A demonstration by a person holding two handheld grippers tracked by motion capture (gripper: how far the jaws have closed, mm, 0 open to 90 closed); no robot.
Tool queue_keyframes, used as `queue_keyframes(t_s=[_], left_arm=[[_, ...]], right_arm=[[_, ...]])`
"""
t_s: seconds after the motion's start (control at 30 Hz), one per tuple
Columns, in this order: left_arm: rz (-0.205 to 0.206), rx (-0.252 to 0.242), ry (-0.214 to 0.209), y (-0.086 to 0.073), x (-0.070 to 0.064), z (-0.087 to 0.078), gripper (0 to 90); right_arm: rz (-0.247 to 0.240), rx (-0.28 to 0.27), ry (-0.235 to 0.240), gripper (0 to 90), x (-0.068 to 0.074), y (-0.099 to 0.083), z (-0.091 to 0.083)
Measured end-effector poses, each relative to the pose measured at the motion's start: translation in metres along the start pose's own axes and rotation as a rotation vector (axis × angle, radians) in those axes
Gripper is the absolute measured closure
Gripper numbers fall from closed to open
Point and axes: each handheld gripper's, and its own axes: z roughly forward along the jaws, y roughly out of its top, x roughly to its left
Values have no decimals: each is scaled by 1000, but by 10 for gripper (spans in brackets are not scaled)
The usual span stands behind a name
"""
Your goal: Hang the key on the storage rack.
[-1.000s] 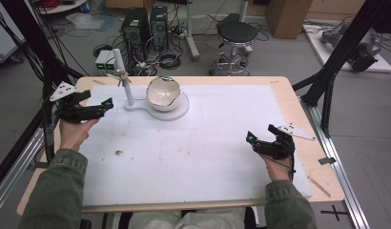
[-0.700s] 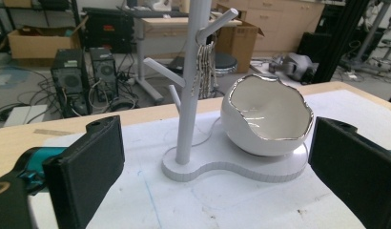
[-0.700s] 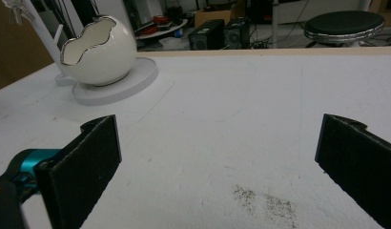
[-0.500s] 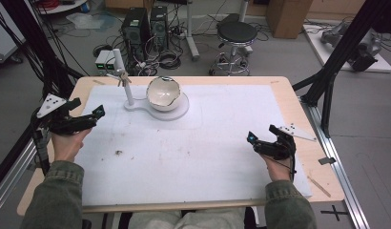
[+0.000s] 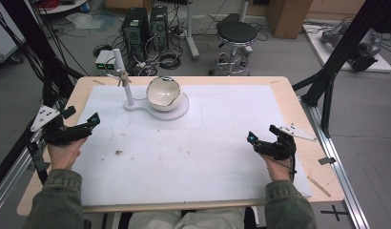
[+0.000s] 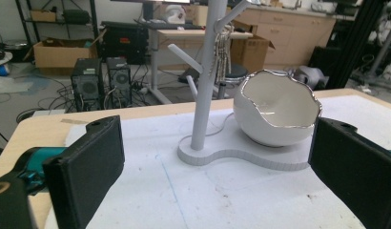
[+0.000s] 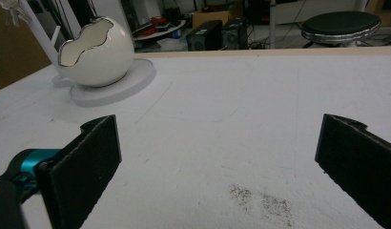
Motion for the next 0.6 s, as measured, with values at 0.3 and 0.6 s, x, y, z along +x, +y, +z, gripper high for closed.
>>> queue_keyframes(t_s=[0.3,0.6], left_arm=[[-32,-36,23,-13,8,-17,53],[-67,-31,61,-31,13,-36,53]], right_arm=[[3,-2,-4,6,0,0,-1],[-1,-5,-9,6,0,0,0]])
